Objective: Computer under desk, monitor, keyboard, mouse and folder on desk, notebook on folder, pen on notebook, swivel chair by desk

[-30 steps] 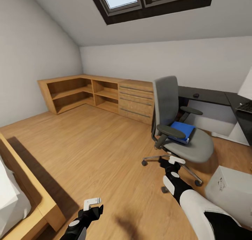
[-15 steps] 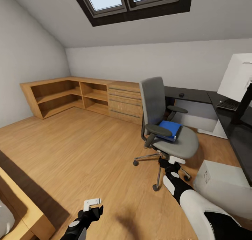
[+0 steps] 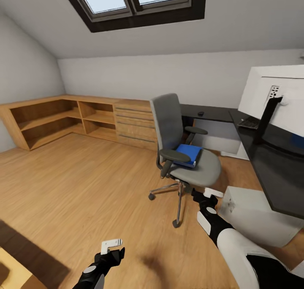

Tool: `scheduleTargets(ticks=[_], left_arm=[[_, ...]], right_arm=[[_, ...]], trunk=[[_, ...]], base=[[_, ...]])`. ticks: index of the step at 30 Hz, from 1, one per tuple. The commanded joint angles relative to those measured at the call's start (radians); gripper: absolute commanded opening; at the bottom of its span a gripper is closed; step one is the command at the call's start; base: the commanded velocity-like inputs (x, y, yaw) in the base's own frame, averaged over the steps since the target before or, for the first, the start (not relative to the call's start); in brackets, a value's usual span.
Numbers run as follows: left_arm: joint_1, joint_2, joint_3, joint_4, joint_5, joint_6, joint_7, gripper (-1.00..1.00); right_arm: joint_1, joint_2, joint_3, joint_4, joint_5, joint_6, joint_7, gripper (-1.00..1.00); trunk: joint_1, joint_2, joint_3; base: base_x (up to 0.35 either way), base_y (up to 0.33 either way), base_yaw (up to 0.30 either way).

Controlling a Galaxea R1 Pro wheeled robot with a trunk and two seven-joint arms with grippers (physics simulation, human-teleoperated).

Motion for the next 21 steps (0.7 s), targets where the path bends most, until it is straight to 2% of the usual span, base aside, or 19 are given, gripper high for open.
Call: scheduleTargets(ticks=[1, 21], left_arm=[[0.0, 0.001, -0.003, -0.002, 0.01, 0.005, 0.005, 1.0], [0.0, 0.001, -0.003, -0.001, 0.01, 0.005, 0.005, 1.0]], right_arm=[[-0.001, 0.001, -0.002, 0.001, -0.011, -0.007, 0.003, 1.0], [0.001, -0.002, -0.003, 0.002, -0.011, -0.063, 0.003, 1.0]], trunk=[[0.0, 0.0, 0.0], [0.0, 0.0, 0.004]], base=[[0.0, 0.0, -0.24], [0.0, 0.0, -0.251]])
